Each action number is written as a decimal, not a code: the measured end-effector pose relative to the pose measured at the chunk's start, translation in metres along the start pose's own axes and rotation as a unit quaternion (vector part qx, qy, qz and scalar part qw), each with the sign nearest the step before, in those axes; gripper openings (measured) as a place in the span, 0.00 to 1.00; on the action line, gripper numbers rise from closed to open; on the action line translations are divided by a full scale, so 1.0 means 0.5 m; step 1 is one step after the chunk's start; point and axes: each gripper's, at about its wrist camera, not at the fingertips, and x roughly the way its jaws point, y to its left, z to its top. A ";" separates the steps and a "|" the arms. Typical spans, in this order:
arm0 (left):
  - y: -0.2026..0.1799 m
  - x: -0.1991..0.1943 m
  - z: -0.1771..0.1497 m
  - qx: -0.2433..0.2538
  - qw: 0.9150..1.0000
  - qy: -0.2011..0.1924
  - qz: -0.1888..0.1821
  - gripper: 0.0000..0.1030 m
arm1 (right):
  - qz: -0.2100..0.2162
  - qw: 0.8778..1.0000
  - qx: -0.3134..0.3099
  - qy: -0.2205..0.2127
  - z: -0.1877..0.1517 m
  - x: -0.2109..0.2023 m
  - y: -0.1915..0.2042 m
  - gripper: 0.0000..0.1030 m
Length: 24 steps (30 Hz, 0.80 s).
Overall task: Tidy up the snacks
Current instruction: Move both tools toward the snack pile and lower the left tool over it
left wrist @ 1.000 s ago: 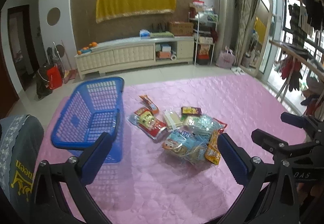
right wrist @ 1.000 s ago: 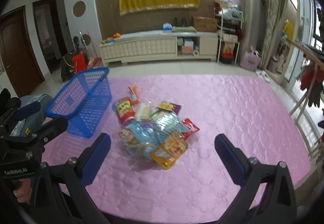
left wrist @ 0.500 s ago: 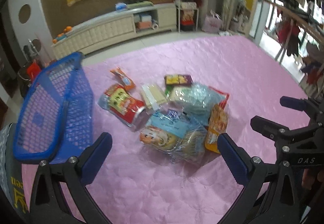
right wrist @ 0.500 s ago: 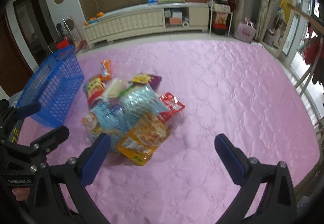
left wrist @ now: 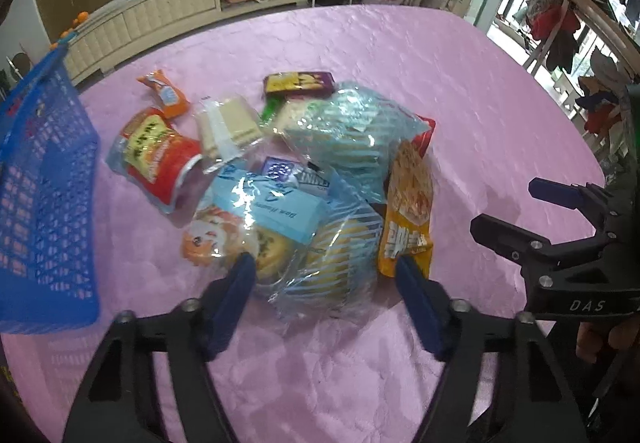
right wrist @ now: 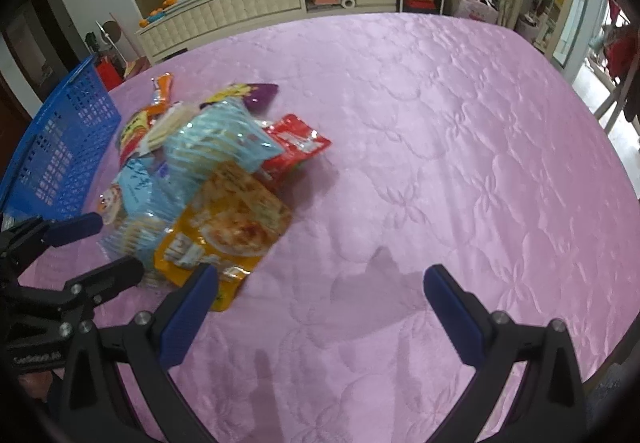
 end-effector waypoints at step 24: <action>0.052 -0.046 -0.037 -0.068 0.997 -0.033 -0.032 0.16 | 0.090 0.990 0.088 0.067 0.028 0.048 0.020 1.00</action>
